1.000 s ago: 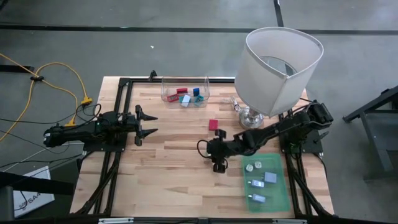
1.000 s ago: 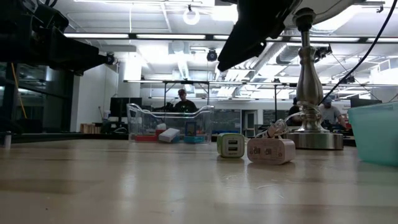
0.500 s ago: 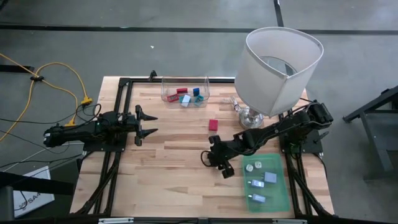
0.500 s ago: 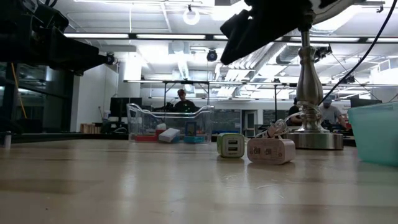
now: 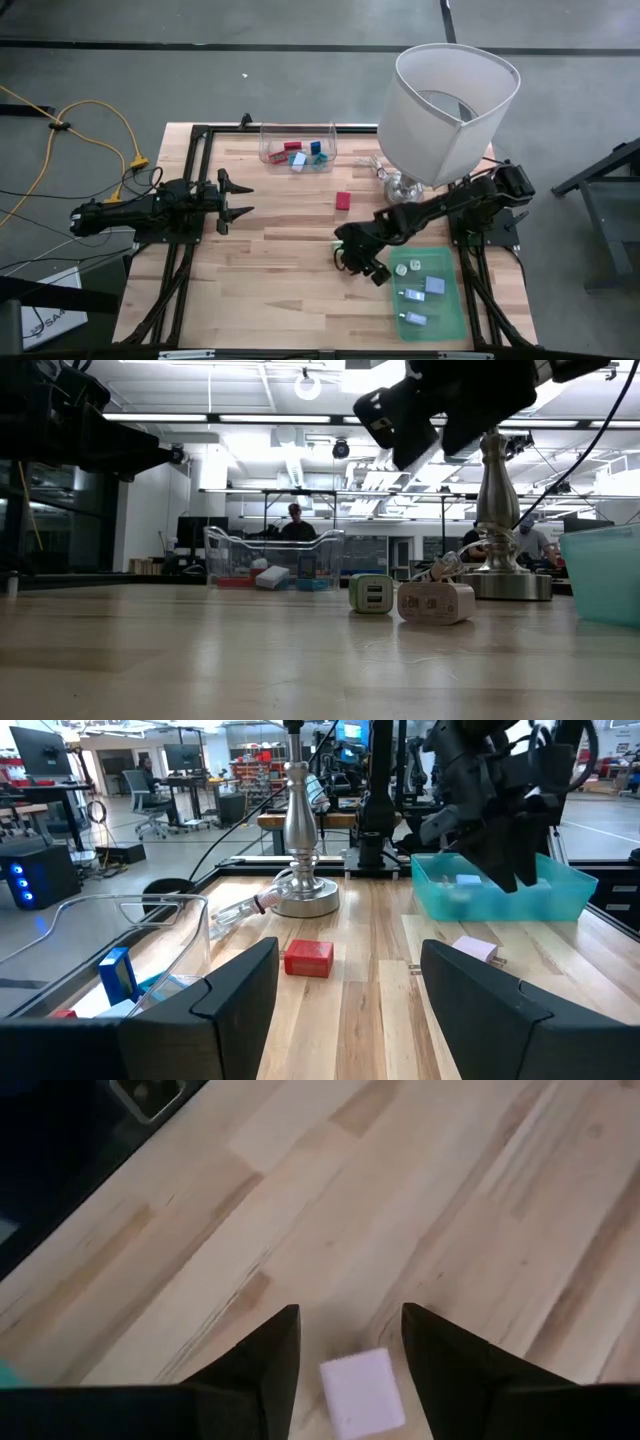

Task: Pick & Place Office items
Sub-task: Put the pink charger adapter into the green bin

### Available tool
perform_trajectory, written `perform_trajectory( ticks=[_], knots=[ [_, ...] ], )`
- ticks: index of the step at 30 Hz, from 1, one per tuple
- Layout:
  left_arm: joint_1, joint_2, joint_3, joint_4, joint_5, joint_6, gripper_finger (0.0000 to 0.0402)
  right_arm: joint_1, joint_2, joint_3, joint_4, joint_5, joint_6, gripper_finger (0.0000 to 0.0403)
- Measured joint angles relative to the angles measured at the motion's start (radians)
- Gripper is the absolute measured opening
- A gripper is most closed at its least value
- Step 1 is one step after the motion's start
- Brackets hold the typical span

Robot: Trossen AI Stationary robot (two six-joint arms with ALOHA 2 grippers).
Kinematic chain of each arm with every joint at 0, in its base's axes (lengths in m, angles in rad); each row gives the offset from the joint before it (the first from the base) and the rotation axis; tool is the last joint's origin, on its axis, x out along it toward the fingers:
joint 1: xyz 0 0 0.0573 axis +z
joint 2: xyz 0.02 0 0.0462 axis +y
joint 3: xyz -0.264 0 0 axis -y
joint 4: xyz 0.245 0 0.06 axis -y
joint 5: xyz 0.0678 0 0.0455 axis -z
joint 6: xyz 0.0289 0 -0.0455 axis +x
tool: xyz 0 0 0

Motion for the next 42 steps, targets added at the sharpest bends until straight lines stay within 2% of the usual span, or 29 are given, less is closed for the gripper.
perform_trajectory(
  ticks=[8,15,23,26,33,42],
  knots=[
    [0.000,0.000,0.000,0.000,0.000,0.000,0.0237,-0.035,0.000,0.000,-0.066,-0.144,-0.129,0.0162],
    [0.000,0.000,0.000,0.000,0.000,0.000,0.0237,-0.039,0.000,0.000,-0.063,-0.155,-0.113,0.0162],
    [0.000,0.000,0.000,0.000,0.000,0.000,0.0237,-0.045,0.000,0.003,-0.075,-0.076,-0.040,0.0162],
    [0.000,0.000,0.000,0.000,0.000,0.000,0.0237,-0.041,0.000,0.038,-0.107,-0.068,-0.038,0.0162],
    [0.000,0.000,0.000,0.000,0.000,0.000,0.0237,-0.013,0.001,0.143,-0.232,0.061,-0.041,0.0162],
    [0.000,0.000,0.000,0.000,0.000,0.000,0.0237,-0.003,0.058,0.273,-0.394,0.019,-0.044,0.0162]
  ],
)
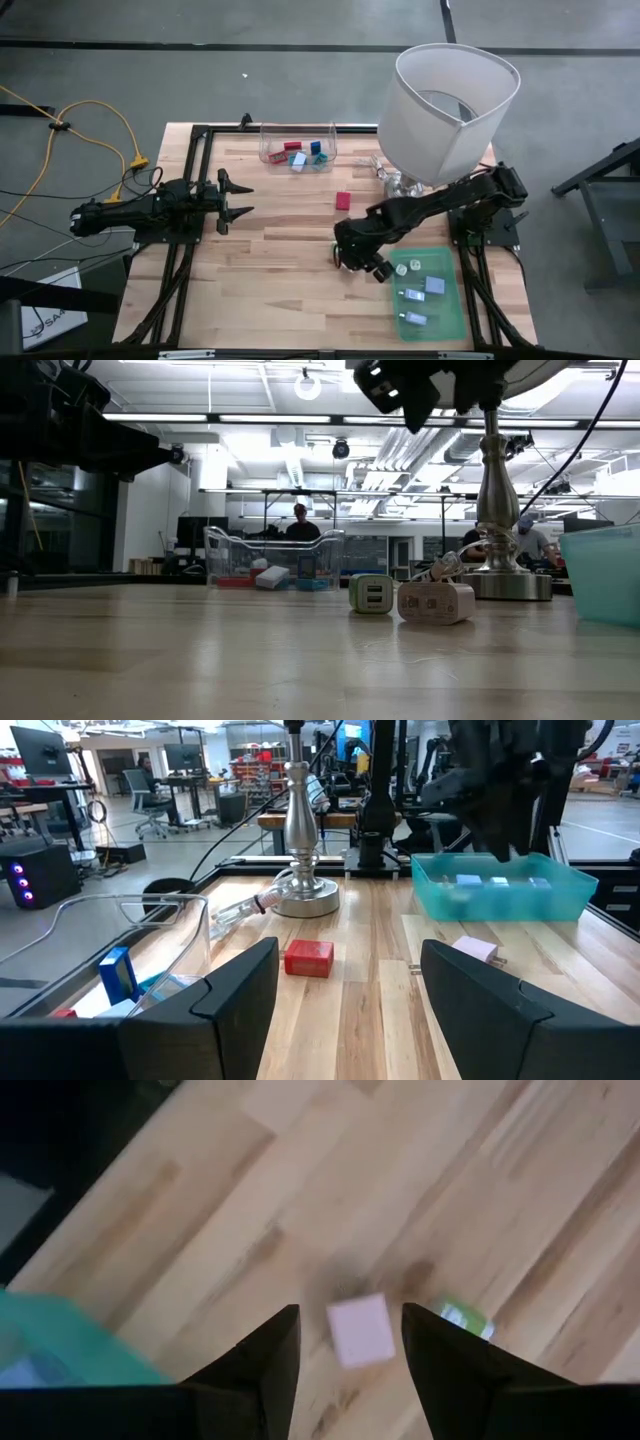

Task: Pick & Place Office items
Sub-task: Put the pink charger adapter into the green bin

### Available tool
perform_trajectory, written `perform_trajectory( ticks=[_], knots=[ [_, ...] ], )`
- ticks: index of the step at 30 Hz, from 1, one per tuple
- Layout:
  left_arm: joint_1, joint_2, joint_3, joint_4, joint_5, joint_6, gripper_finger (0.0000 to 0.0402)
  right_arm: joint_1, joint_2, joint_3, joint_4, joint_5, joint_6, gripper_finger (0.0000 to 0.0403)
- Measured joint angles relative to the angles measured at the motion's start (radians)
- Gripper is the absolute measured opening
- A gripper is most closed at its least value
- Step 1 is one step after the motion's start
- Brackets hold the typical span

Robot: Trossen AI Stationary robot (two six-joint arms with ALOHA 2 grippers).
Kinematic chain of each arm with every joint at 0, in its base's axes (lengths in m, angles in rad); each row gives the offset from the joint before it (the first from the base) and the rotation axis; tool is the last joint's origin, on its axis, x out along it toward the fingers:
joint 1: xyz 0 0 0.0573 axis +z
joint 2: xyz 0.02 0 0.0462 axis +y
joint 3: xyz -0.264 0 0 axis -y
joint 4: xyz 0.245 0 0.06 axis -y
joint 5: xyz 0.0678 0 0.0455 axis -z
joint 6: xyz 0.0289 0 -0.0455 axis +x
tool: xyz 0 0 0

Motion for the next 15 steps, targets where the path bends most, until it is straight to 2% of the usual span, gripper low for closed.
perform_trajectory(
  ticks=[8,15],
  knots=[
    [0.000,0.000,0.000,0.004,0.000,0.000,0.0237,0.001,0.064,0.136,-0.126,-0.014,-0.049,0.0162],
    [0.000,0.000,0.000,0.005,0.000,0.000,0.0237,-0.001,0.107,0.153,-0.173,-0.028,-0.058,0.0162]
  ],
)
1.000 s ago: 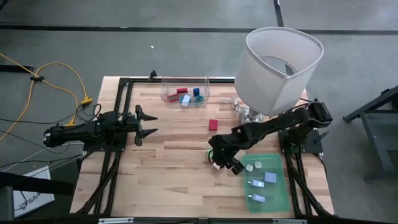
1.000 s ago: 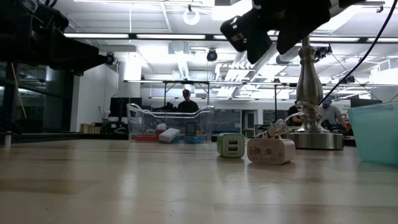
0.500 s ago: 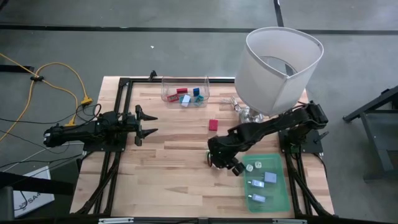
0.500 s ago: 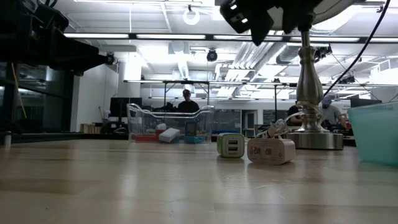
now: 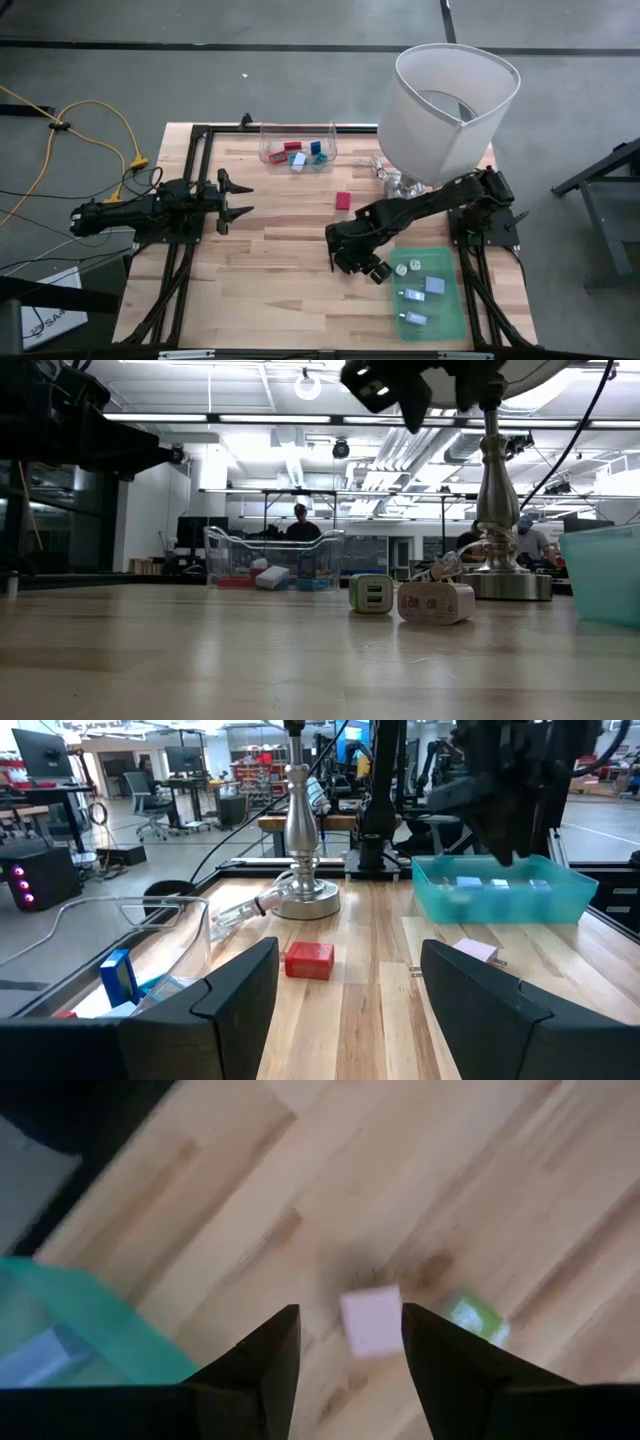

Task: Pick & Place Office items
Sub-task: Put the pink charger adapter into the green bin

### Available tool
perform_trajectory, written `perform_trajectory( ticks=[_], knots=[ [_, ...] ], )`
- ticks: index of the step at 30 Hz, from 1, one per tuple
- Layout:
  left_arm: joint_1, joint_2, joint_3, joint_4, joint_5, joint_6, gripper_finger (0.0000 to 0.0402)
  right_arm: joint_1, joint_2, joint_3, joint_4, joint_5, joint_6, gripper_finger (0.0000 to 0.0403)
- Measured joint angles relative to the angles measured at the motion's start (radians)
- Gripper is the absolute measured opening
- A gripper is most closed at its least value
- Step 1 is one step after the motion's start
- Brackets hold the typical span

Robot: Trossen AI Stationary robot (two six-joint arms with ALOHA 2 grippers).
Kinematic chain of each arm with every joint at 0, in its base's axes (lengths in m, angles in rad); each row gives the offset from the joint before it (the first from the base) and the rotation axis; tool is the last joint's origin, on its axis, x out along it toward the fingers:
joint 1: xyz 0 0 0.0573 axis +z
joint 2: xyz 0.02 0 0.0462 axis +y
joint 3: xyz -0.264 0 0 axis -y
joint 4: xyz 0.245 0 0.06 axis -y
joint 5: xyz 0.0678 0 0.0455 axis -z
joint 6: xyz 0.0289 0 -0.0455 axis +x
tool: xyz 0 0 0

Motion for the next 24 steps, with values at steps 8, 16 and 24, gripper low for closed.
perform_trajectory(
  ticks=[8,16,24],
  knots=[
    [0.000,0.000,0.000,0.001,0.000,0.000,0.0237,0.004,0.028,0.000,0.014,0.000,-0.045,0.0162],
    [0.000,0.000,0.000,0.015,0.000,0.000,0.0237,0.010,0.084,0.000,0.058,0.011,-0.060,0.0162],
    [0.000,0.000,0.000,0.027,-0.002,0.000,0.0237,0.008,0.143,0.000,0.055,0.011,-0.077,0.0162]
  ],
)
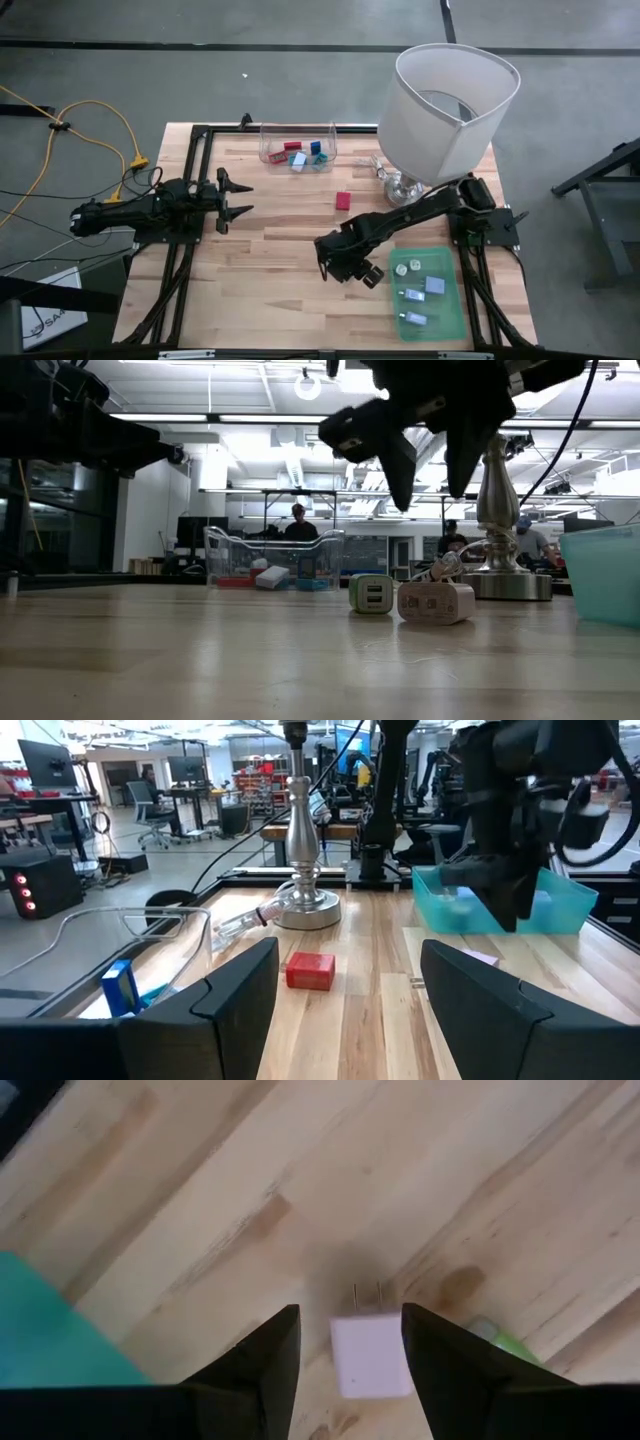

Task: Pick & Place Office items
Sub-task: Put the pink charger adapter into the green bin

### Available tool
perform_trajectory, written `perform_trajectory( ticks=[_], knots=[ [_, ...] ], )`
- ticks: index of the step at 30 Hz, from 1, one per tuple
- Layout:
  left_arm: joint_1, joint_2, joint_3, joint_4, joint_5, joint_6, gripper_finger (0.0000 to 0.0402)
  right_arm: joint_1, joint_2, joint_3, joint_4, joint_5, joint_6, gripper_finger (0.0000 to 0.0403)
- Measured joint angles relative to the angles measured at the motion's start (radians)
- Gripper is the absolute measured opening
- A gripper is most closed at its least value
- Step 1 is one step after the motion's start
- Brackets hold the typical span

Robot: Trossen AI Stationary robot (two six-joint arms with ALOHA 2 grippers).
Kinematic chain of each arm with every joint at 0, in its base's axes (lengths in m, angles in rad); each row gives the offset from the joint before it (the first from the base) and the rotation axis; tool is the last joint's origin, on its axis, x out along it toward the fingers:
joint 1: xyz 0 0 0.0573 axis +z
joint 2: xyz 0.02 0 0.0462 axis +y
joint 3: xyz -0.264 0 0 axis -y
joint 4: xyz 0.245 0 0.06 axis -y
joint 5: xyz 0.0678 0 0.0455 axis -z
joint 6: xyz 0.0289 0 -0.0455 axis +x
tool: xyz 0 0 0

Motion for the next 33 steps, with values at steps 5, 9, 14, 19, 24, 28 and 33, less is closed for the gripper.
perform_trajectory(
  ticks=[5,9,14,19,24,28,33],
  knots=[
    [0.000,0.000,0.000,0.011,-0.002,0.000,0.0237,0.000,0.009,-0.007,0.015,0.024,0.024,0.0162],
    [0.000,0.000,0.000,0.015,-0.002,0.000,0.0237,0.000,0.009,-0.039,0.035,0.081,0.028,0.0162],
    [0.000,0.000,0.000,0.016,-0.002,0.000,0.0237,0.000,0.009,-0.083,0.058,0.089,0.030,0.0162],
    [0.000,0.000,0.000,0.016,-0.002,0.000,0.0237,0.001,0.009,-0.098,0.063,0.070,0.052,0.0162],
    [0.000,0.000,0.000,0.016,-0.002,0.000,0.0237,0.001,0.009,-0.098,0.071,0.057,0.052,0.0162],
    [0.000,0.000,0.000,0.017,-0.002,0.000,0.0237,0.001,0.009,-0.098,0.072,0.061,0.052,0.0162],
    [0.000,0.000,0.000,0.016,-0.002,0.000,0.0237,0.001,0.009,-0.098,0.076,0.059,0.071,0.0162]
  ],
)
